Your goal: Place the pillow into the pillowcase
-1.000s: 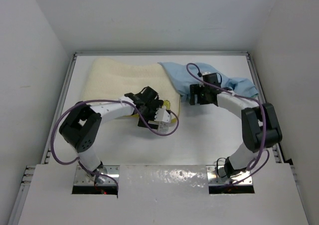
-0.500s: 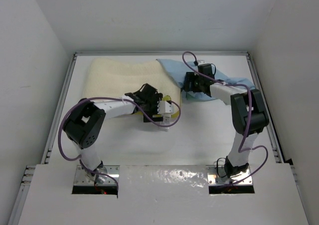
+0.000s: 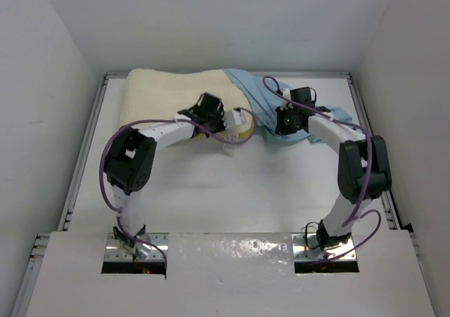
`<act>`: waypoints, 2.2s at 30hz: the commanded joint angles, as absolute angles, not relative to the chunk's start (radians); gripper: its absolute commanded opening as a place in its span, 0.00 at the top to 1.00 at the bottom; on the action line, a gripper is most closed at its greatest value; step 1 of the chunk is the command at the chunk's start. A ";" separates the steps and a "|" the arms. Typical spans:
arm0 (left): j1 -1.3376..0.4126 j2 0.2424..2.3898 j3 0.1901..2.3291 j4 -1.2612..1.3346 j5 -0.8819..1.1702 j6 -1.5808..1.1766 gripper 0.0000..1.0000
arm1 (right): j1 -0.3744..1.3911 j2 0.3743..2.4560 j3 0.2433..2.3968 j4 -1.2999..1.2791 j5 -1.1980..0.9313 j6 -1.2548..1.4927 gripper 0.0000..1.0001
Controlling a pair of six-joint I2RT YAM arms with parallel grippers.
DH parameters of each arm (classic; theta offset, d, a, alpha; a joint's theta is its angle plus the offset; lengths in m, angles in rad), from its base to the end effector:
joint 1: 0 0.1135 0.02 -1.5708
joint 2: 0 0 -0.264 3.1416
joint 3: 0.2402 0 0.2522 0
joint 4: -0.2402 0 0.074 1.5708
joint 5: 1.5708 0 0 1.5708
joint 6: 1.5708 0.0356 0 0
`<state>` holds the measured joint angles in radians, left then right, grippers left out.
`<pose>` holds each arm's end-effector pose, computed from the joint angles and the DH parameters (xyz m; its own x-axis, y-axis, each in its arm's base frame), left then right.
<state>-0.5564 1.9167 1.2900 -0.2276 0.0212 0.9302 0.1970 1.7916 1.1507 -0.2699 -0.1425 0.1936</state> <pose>0.3521 -0.2199 0.1842 0.0501 0.9128 -0.4053 0.8361 0.1837 0.5170 0.3687 0.0787 0.1864 -0.8139 0.0318 -0.5801 -0.1249 0.9656 0.2281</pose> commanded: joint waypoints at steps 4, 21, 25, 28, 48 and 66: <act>-0.463 1.873 1.578 -0.428 0.120 0.713 1.00 | 0.196 1.565 1.218 -0.701 -0.481 -0.164 1.00; -0.541 1.917 1.566 -0.451 0.245 0.677 1.00 | 0.208 1.318 1.105 -0.466 0.058 0.236 0.31; -0.540 1.927 1.566 -0.428 0.233 0.667 1.00 | 0.386 1.215 0.953 -0.183 0.092 0.225 1.00; -0.540 1.937 1.583 -0.420 0.227 0.657 1.00 | 0.429 1.250 0.875 -0.069 0.109 0.294 0.82; -0.528 1.948 1.598 -0.457 0.232 0.673 1.00 | 0.414 1.658 0.901 0.132 0.261 0.319 1.00; -0.581 2.026 1.664 -0.359 0.129 0.529 1.00 | 0.321 1.414 1.017 -0.390 -0.673 0.024 1.00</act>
<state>-0.5632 2.0171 1.6211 -0.4755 0.1501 0.5911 0.2955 1.4357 0.9897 -0.2741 -0.4332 0.0330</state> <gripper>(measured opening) 0.062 0.002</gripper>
